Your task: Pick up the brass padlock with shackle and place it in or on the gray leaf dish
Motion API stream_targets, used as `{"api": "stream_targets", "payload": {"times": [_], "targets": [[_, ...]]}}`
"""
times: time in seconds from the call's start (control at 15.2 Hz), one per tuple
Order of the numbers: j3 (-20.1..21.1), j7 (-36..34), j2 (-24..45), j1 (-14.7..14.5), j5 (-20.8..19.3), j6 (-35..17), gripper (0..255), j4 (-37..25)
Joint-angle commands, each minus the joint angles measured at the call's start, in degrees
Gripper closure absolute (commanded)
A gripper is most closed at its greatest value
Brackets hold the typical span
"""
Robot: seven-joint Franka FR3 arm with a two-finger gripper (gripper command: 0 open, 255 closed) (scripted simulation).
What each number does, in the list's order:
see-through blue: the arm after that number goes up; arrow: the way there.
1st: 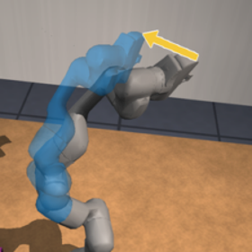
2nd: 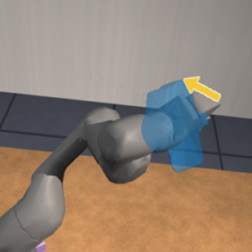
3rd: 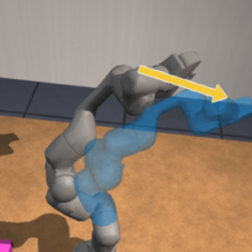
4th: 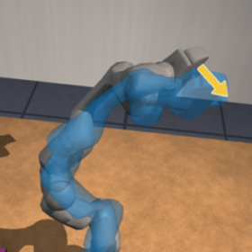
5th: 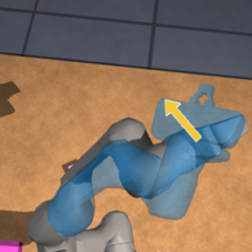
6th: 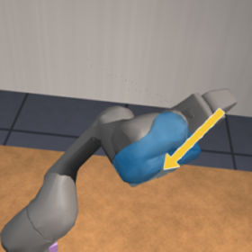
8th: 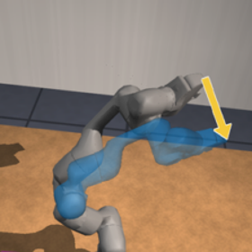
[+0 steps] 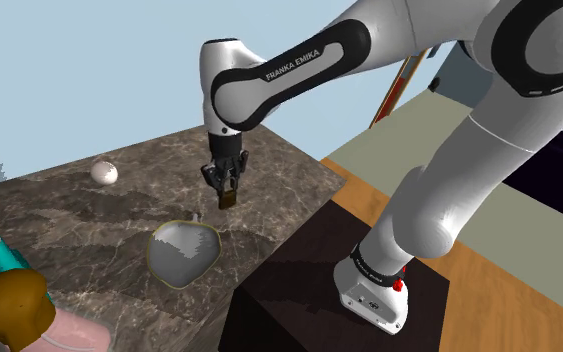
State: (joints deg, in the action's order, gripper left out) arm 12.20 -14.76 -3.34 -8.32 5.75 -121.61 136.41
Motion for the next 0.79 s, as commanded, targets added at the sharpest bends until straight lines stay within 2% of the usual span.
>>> {"api": "stream_targets", "payload": {"times": [0.0, 0.66, 0.73], "targets": [[-0.05, 0.02, -0.77, 0.02, 0.07, 1.51, 255, -0.71], [-0.35, 0.09, -4.94, 0.09, 0.47, 9.31, 255, -4.39], [0.48, -1.26, -4.70, -0.61, 0.87, 9.36, 255, -4.79]]}}
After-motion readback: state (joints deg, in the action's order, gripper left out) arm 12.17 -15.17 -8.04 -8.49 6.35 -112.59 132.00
